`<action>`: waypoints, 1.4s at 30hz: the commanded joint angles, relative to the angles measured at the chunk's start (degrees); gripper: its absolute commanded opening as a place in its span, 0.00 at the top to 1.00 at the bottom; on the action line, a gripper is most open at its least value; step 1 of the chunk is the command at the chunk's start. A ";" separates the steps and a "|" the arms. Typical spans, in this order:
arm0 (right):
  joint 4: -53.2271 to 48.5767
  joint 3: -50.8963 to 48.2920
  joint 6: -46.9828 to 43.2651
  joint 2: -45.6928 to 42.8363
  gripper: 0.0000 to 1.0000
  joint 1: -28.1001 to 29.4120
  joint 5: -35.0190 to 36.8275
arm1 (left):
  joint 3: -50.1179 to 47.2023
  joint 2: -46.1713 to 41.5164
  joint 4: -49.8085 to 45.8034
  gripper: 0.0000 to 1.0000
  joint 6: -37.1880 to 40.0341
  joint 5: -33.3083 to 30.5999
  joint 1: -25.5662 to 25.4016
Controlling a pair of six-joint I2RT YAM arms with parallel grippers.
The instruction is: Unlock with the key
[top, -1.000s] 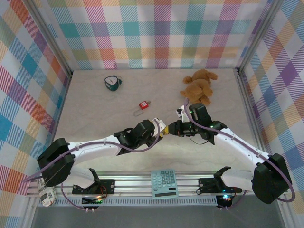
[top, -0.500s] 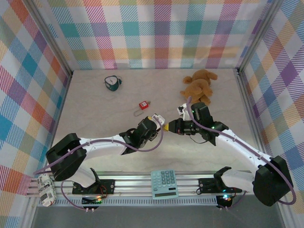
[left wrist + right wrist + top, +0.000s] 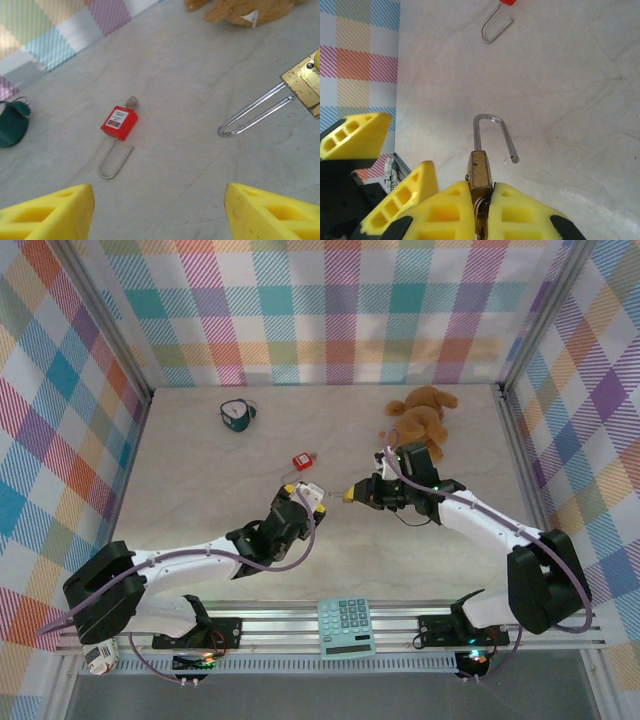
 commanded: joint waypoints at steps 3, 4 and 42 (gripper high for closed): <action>5.88 4.66 -2.52 6.47 0.92 -0.62 0.74 | -1.41 -3.73 -0.72 0.31 -2.49 -7.88 0.41; 7.14 5.34 -2.81 8.23 0.92 -0.62 0.52 | -1.52 -4.01 -0.55 0.31 -2.43 -8.99 0.39; 31.08 -7.73 -1.59 21.90 0.93 2.37 -3.73 | -2.00 -7.71 0.55 0.32 -4.33 -11.22 0.57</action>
